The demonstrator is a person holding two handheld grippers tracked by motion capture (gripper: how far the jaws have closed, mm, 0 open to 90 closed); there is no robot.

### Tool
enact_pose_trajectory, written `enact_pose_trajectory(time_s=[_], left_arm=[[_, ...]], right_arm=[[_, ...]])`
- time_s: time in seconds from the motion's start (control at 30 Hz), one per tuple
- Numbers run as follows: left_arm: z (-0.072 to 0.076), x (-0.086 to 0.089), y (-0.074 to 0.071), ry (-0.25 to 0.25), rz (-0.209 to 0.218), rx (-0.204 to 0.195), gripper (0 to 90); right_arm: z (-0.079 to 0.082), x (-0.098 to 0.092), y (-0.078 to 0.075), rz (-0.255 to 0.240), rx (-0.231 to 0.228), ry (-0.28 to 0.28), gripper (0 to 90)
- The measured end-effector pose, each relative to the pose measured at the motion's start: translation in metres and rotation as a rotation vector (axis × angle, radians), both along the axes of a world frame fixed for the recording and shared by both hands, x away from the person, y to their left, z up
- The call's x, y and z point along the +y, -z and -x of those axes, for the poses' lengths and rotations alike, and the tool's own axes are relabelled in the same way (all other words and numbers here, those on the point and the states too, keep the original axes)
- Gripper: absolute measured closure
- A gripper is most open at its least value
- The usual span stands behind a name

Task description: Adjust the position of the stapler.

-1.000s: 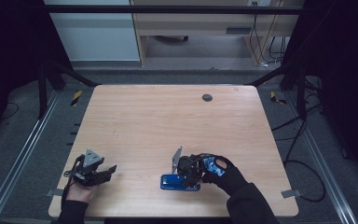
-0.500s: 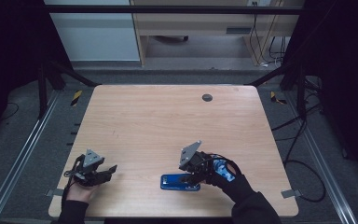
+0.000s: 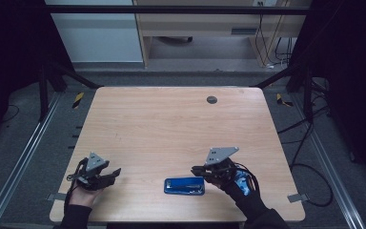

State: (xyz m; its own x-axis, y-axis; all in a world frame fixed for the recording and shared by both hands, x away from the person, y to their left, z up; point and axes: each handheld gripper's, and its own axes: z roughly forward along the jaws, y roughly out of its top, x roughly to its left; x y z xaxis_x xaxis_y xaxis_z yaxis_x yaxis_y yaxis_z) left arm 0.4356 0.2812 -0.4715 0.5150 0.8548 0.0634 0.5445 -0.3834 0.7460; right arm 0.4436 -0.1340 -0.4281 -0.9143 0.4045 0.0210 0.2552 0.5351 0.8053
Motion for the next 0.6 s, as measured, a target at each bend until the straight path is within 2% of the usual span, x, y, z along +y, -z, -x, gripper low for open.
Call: enact_pose_trajectory(time_s=[0.1, 0.23, 0.3, 0.5, 0.6], left_arm=[[0.001, -0.003, -0.001, 0.006, 0.001, -0.005, 44.1], [0.002, -0.006, -0.003, 0.016, 0.005, -0.013, 44.8], [0.003, -0.009, -0.004, 0.024, 0.013, -0.018, 44.9], [0.003, -0.014, -0.008, 0.046, 0.018, -0.028, 44.7], [0.001, -0.020, -0.012, 0.077, 0.022, -0.038, 43.6]], right_arm=[[0.003, -0.008, 0.006, -0.031, 0.020, 0.025, 90.0], [0.007, -0.016, 0.010, -0.048, 0.029, 0.031, 90.0], [0.012, -0.022, 0.012, -0.072, 0.038, 0.034, 90.0], [0.023, -0.029, 0.019, -0.089, 0.064, 0.035, 90.0], [0.026, -0.031, 0.024, -0.086, 0.078, 0.036, 90.0]])
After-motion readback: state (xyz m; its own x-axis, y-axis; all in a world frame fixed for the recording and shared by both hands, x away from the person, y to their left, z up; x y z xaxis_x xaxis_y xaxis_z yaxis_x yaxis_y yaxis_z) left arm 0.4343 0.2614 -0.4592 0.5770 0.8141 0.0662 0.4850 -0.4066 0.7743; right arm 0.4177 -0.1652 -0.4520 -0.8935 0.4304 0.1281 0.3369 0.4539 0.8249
